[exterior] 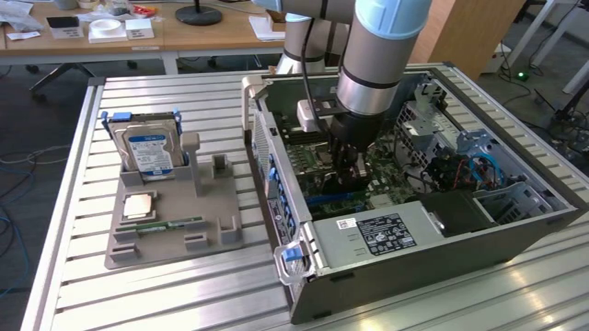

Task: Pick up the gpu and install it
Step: 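Insert the gpu into the slot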

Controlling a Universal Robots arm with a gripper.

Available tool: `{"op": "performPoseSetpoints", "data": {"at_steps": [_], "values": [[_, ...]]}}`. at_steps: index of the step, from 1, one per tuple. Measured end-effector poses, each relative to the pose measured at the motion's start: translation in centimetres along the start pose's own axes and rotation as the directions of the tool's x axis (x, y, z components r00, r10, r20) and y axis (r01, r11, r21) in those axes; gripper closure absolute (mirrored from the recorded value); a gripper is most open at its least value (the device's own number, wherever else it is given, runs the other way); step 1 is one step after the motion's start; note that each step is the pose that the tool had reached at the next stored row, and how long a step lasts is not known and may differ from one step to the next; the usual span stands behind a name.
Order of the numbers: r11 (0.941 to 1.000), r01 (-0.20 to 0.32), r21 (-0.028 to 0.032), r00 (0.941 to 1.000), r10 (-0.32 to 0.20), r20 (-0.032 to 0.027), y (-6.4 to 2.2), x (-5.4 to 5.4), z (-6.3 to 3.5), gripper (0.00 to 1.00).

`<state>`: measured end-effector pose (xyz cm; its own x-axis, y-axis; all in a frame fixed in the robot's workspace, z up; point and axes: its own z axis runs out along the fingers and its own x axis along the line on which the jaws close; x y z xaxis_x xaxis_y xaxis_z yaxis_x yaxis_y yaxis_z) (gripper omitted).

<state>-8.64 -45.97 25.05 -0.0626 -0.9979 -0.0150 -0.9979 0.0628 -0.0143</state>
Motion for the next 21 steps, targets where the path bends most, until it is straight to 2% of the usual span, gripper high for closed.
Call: {"op": "performPoseSetpoints", "data": {"at_steps": [6,10,21], "values": [[1.0,0.004,0.0073,1.0,-0.004,0.0003,0.03,0.0,-0.01,0.73],[0.9997,0.01,0.0207,1.0,-0.01,0.0012,0.04,0.0,-0.01,0.73],[0.9995,0.013,0.0273,0.9999,-0.013,0.0016,0.42,0.03,-0.01,0.73]]}}
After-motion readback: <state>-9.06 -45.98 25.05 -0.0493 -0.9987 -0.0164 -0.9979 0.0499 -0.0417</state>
